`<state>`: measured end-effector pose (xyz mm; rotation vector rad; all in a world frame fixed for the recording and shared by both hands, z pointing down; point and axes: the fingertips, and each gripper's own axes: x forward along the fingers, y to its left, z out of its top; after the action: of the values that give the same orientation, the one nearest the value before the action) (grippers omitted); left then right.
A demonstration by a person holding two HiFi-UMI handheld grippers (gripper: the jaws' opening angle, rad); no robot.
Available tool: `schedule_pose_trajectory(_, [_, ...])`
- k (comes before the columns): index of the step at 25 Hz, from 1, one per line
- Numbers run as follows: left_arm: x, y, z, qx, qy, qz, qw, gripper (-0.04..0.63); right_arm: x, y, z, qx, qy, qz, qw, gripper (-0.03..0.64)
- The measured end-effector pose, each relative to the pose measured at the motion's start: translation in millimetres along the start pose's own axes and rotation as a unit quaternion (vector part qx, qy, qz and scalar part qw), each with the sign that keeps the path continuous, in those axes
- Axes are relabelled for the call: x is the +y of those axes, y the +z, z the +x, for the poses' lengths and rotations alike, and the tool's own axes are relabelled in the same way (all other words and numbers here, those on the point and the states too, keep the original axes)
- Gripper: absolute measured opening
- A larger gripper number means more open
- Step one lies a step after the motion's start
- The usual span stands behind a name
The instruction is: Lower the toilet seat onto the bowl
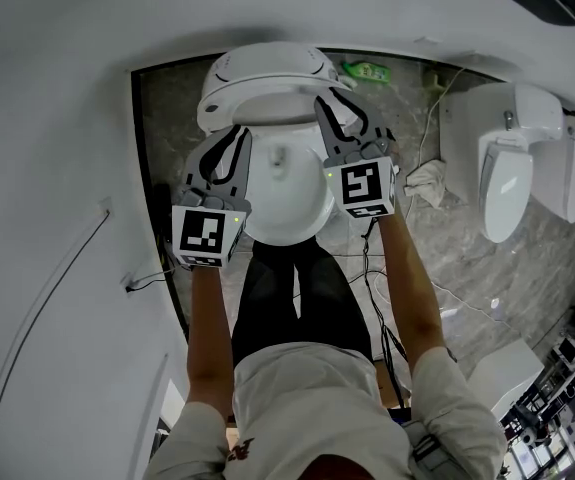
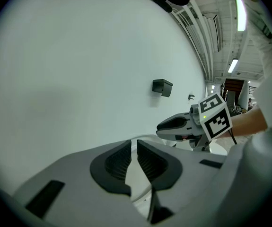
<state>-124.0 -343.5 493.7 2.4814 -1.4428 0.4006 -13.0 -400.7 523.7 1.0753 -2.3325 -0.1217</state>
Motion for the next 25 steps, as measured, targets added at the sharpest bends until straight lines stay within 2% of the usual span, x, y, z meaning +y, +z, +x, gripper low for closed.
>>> schedule_pose_trajectory(9, [0, -5, -3, 0.003, -0.005, -0.003, 1.0, 0.034, 0, -11, 22, 0.024, 0.006, -0.035, 0.999, 0.135])
schedule_pose_trajectory(20, [4, -12, -11, 0.005, -0.004, -0.005, 1.0, 0.061, 5, -18, 21, 0.023, 0.0, -0.007, 1.0, 0.135])
schedule_pose_trajectory(25, [4, -13, -15, 0.008, -0.006, -0.001, 1.0, 0.072, 8, -15, 11, 0.005, -0.008, 0.01, 1.0, 0.1])
